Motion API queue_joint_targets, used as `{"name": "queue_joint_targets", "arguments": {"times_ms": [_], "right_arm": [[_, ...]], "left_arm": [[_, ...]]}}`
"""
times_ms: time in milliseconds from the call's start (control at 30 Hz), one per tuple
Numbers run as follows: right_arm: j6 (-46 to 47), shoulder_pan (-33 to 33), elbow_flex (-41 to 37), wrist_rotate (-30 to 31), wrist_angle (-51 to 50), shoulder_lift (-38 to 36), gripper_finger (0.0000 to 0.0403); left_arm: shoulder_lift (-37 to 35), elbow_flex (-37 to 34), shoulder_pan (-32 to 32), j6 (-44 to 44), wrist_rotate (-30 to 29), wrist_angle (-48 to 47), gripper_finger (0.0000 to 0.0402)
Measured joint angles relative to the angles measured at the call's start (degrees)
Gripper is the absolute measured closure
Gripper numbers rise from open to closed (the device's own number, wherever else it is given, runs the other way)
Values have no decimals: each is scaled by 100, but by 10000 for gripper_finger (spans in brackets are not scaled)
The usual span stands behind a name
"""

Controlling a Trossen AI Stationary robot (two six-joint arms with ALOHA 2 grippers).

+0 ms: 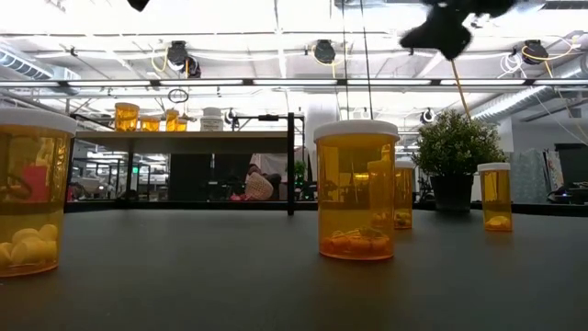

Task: Pick and place medicine bottles onto shelf by color
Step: Put the white pill bottle on the shelf aligned with the other white pill bottle

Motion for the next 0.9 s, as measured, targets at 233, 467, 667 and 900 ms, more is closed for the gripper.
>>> {"name": "queue_joint_targets", "arguments": {"times_ms": [233,467,667,900], "right_arm": [[981,801,0,-348,-899,0,124],[2201,1695,0,-616,-1587,0,124],[3171,2330,0,-594,-1790,12,124],[3825,2733,2,-591,-1641,397,124]], "left_arm": [[626,-2,-309,-320,-20,734,378],[1201,-2,-308,-299,-22,1583,378],[1490,-2,-153,-323,-26,1825,378],[1575,-2,-7,-406,-26,1947,378]]}}
